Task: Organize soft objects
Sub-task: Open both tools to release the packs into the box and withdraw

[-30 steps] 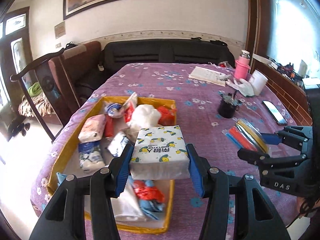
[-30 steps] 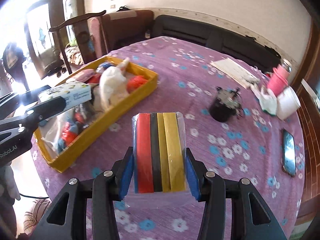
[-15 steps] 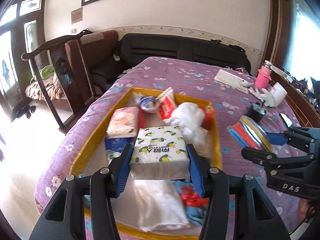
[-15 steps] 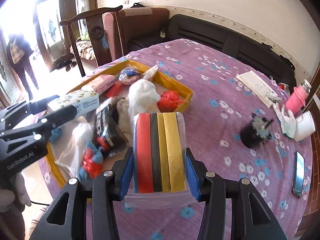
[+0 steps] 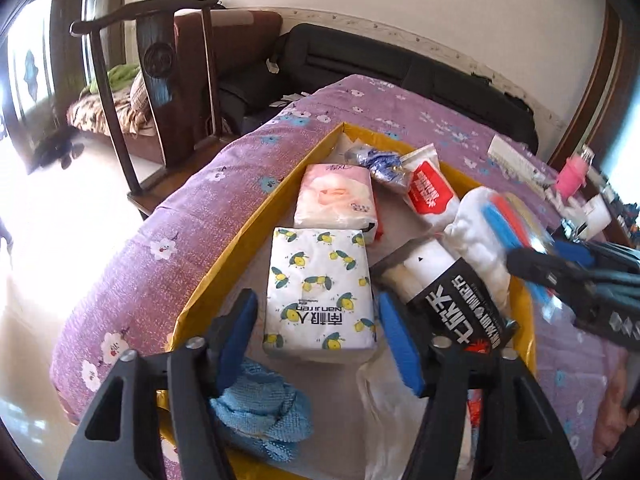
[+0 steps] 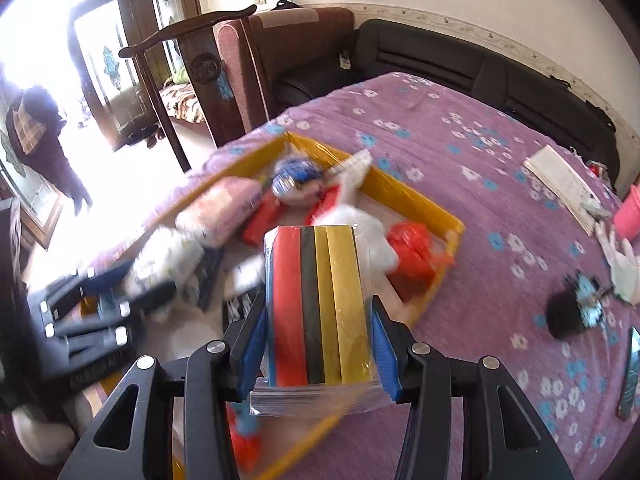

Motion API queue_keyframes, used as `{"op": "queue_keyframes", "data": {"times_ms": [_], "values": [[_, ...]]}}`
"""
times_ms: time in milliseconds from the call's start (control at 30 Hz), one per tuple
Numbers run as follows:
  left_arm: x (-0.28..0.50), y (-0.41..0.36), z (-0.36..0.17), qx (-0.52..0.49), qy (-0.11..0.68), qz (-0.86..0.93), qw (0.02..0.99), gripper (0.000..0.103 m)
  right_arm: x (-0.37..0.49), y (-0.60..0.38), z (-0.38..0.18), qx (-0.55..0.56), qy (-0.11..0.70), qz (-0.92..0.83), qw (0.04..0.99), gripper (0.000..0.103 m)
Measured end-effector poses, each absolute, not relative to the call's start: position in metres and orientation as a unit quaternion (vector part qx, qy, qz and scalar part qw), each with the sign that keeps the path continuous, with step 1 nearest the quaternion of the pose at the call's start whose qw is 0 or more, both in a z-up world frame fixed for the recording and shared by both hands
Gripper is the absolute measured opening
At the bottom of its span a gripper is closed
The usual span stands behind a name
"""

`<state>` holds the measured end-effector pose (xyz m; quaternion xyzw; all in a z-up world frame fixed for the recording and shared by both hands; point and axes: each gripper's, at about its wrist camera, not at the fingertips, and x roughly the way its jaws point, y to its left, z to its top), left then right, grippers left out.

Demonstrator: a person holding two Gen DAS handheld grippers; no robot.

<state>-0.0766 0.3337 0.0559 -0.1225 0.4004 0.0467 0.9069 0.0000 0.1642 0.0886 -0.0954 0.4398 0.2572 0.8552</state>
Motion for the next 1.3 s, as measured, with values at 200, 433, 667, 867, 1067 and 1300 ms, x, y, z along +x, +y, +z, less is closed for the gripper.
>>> {"op": "queue_keyframes", "data": {"times_ms": [200, 433, 667, 867, 1067, 1300], "values": [[-0.087, 0.329, 0.069, -0.123, 0.375, 0.039, 0.918, 0.08, 0.033, 0.206, 0.085, -0.106, 0.436, 0.262, 0.855, 0.052], [-0.098, 0.321, 0.079, -0.096, 0.357, 0.054, 0.928, 0.086, 0.059, 0.238, 0.058, -0.115, 0.457, 0.265, 0.841, 0.057], [-0.115, 0.314, 0.102, -0.056, 0.286, 0.142, 0.946, 0.099, 0.03, 0.211, 0.093, -0.095, 0.403, 0.259, 0.873, 0.088], [-0.15, 0.303, 0.141, -0.037, 0.197, 0.278, 0.939, 0.103, -0.008, 0.16, 0.116, -0.07, 0.37, 0.25, 0.892, 0.092], [-0.155, 0.286, 0.139, -0.059, 0.232, 0.214, 0.947, 0.103, -0.044, 0.114, 0.11, -0.037, 0.371, 0.259, 0.891, 0.092], [-0.176, 0.257, 0.15, -0.058, 0.212, 0.208, 0.953, 0.103, -0.087, 0.088, 0.102, -0.066, 0.357, 0.252, 0.897, 0.092]]}}
